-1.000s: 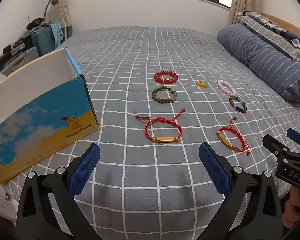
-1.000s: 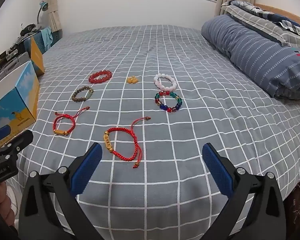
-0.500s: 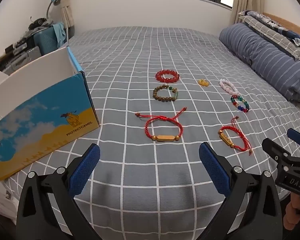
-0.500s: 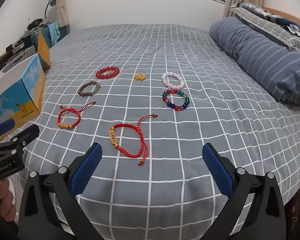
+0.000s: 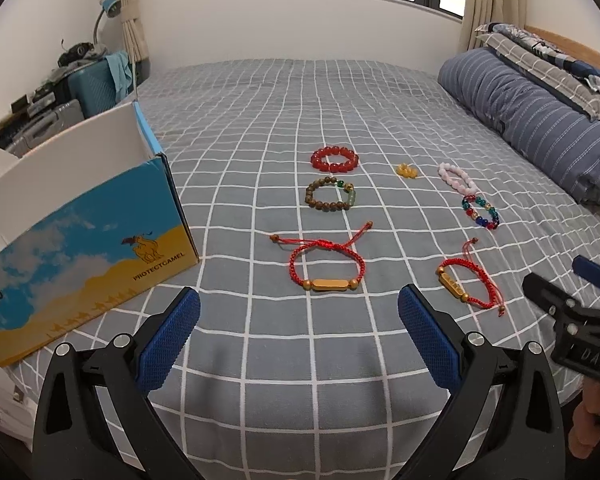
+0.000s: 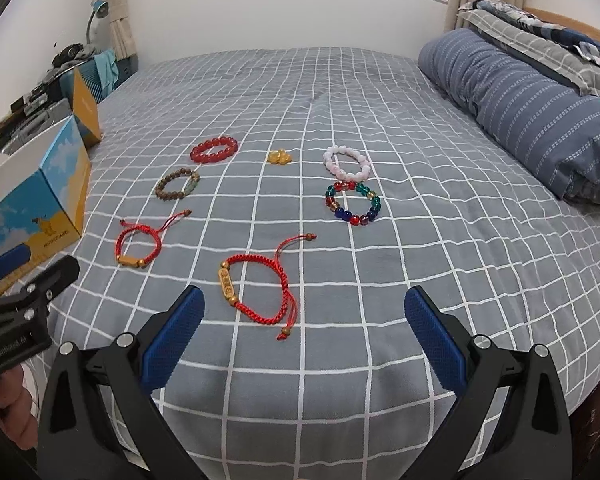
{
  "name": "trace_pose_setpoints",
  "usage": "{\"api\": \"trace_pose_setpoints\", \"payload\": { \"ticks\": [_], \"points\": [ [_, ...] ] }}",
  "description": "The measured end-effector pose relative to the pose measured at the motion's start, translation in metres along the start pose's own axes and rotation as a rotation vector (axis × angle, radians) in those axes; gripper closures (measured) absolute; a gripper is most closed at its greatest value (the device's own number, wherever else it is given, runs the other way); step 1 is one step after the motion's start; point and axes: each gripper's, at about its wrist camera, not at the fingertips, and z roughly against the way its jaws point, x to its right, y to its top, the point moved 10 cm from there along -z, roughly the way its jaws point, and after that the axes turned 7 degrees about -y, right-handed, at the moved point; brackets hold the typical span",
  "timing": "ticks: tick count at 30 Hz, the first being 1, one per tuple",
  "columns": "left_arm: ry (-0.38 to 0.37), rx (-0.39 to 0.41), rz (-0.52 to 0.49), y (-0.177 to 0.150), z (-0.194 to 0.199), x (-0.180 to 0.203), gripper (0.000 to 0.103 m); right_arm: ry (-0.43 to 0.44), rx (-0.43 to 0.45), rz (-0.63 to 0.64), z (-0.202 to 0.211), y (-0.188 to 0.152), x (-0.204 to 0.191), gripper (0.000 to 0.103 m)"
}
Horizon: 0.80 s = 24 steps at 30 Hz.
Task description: Organize jewelry
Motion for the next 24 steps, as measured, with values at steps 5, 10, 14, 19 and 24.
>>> {"api": "trace_pose_setpoints", "payload": {
  "ticks": [5, 10, 14, 19, 24],
  "points": [
    [0.016, 0.001, -0.007, 0.001, -0.002, -0.003, 0.006, -0.004, -0.011, -0.018, -0.003, -0.001, 0.001, 0.007],
    [0.027, 0.016, -0.014, 0.002, 0.001, -0.005, 0.006, -0.021, -0.034, -0.013, -0.009, -0.006, 0.000, 0.007],
    [0.007, -0.005, -0.012, 0.000, -0.004, -0.002, 0.006, -0.015, -0.030, -0.022, -0.008, -0.008, 0.000, 0.007],
    [-0.006, -0.003, -0.028, 0.000, -0.004, 0.006, 0.006, -0.013, -0.031, -0.030, -0.010, -0.008, 0.003, 0.007],
    [-0.008, -0.008, -0.026, 0.000, -0.005, 0.004, 0.006, -0.015, -0.029, -0.047, -0.009, -0.008, 0.006, 0.007]
  ]
}}
